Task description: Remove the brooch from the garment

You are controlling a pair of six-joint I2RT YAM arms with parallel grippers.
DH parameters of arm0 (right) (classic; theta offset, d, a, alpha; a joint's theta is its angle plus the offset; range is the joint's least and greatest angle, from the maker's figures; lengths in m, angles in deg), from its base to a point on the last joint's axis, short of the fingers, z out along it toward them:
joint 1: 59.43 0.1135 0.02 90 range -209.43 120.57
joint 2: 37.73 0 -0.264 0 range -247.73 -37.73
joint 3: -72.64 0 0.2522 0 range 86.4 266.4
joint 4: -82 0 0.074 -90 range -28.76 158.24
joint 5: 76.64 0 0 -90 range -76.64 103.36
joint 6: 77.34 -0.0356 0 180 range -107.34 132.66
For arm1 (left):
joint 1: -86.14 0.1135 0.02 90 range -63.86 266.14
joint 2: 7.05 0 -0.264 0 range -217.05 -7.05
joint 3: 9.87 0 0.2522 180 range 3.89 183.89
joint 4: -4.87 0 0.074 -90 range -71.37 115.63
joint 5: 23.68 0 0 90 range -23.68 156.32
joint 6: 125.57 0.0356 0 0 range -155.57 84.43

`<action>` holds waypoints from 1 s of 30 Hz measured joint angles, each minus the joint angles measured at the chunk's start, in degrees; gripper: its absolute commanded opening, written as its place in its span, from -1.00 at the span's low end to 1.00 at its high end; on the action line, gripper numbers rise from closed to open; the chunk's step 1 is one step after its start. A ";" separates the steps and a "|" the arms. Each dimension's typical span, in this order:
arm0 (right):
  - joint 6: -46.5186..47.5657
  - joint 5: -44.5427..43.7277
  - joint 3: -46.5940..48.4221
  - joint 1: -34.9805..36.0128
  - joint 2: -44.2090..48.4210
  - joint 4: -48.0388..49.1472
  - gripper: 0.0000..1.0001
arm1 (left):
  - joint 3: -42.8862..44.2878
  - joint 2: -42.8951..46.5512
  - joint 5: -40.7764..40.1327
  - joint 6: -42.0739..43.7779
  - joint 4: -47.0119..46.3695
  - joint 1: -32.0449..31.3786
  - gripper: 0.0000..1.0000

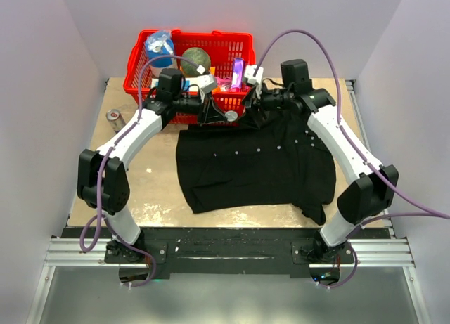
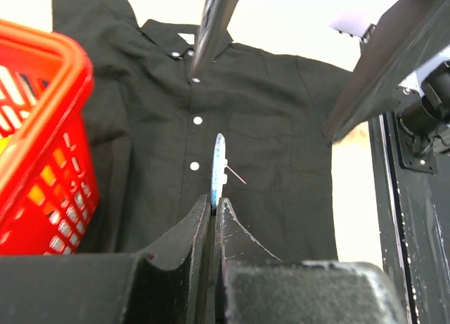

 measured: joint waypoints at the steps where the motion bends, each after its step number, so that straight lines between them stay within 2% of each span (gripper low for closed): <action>1: 0.90 -0.02 0.35 0.46 -0.55 -0.55 0.35 | 0.00 0.02 0.02 0.46 0.28 -0.28 -1.00; 15: 8.26 -0.11 4.22 1.75 -5.53 -6.91 0.15 | 0.00 0.37 0.04 4.46 2.67 -1.01 -1.00; 30: 8.70 -1.38 4.33 2.67 -6.73 -7.67 -0.01 | 0.00 0.37 0.04 6.47 3.39 -1.75 -1.00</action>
